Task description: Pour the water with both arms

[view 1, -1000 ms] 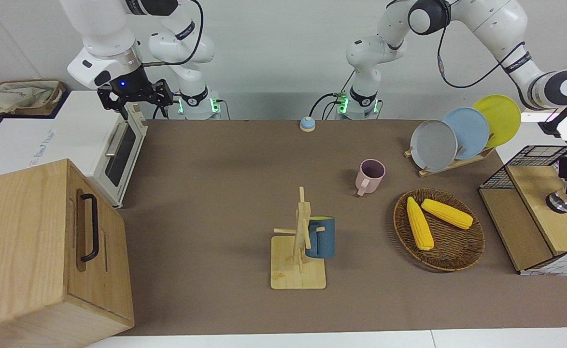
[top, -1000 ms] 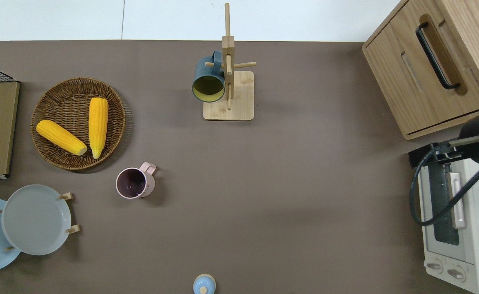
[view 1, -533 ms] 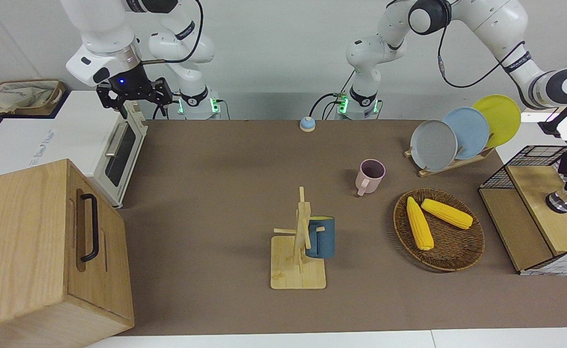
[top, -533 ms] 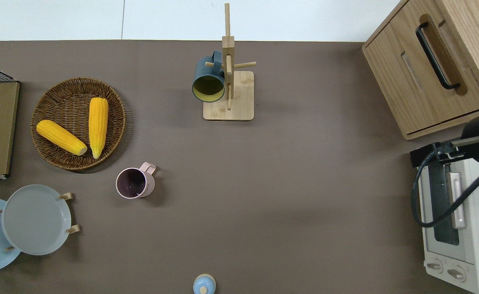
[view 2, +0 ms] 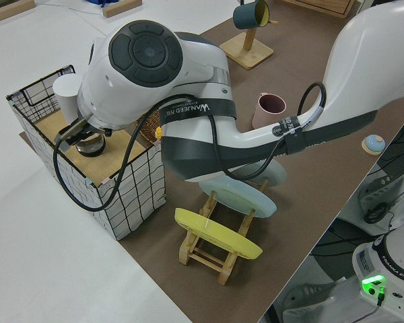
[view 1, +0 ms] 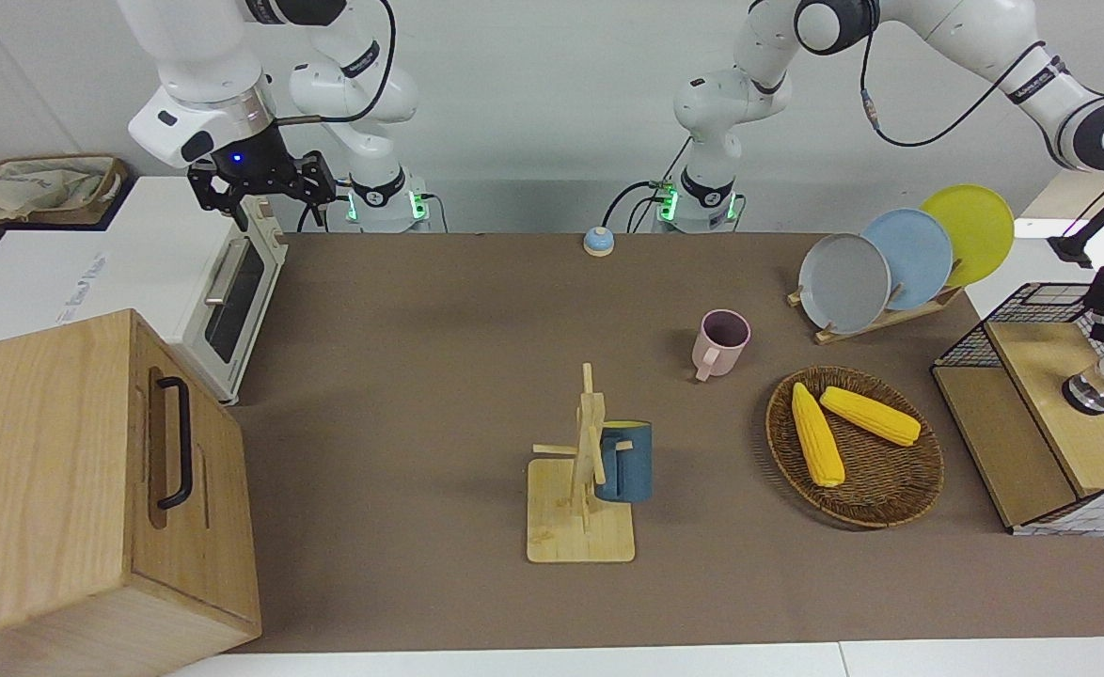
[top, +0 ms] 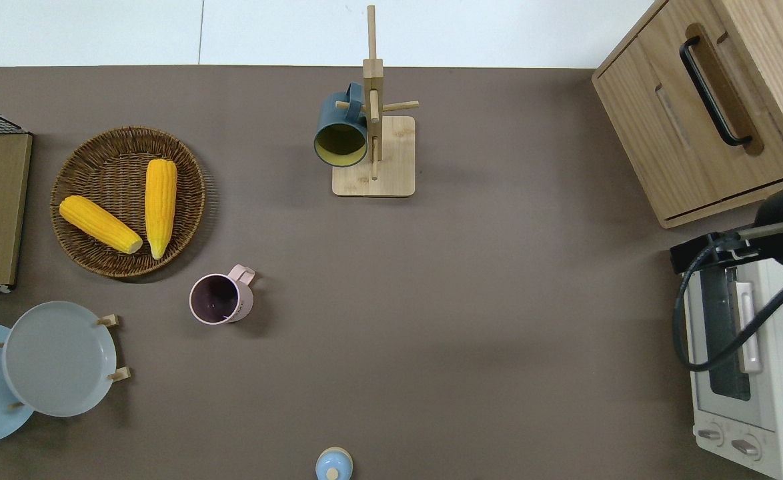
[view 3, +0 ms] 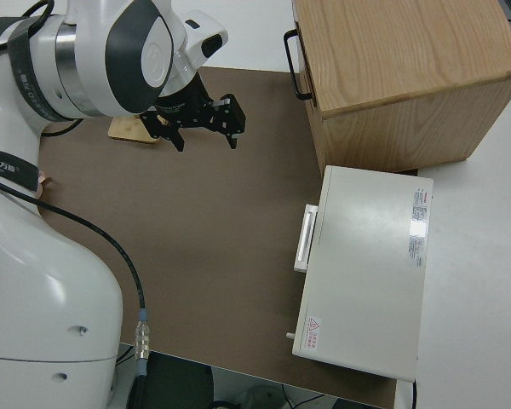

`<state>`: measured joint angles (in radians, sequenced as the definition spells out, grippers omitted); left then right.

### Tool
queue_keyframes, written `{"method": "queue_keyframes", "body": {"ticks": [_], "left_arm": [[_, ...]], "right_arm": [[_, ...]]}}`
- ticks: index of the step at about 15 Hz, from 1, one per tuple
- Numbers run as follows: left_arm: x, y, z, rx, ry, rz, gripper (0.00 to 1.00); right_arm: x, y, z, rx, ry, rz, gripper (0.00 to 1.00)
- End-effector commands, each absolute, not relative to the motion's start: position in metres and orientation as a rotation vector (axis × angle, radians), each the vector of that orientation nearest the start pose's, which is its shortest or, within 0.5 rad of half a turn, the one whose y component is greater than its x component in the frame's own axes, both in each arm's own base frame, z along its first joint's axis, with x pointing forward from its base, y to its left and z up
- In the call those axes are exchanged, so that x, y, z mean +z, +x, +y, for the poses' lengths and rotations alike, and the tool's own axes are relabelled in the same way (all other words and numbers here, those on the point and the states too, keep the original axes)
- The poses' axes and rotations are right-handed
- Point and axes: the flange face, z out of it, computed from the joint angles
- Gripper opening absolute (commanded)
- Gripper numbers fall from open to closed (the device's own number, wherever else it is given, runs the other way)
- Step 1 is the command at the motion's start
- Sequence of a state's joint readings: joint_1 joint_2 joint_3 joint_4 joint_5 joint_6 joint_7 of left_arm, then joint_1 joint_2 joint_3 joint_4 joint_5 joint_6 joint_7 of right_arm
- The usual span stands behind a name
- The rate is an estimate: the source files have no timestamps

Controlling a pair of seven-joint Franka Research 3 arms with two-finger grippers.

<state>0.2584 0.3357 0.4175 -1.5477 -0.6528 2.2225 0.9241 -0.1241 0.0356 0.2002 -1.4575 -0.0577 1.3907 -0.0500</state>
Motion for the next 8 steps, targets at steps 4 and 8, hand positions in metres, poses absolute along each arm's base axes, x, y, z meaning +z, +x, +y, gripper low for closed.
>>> {"method": "queue_keyframes", "body": {"ticks": [4,8], "left_arm": [[0.559,0.547,0.355,-0.448,-3.129,-0.065,1.0],[0.588,0.544,0.31,-0.342,-3.149,-0.091,1.0]], "right_arm": [[0.647,0.544,0.032,0.15,-3.166,-0.201,0.985],[0.647,0.543,0.033,0.15,-3.166,-0.203,0.987]]}}
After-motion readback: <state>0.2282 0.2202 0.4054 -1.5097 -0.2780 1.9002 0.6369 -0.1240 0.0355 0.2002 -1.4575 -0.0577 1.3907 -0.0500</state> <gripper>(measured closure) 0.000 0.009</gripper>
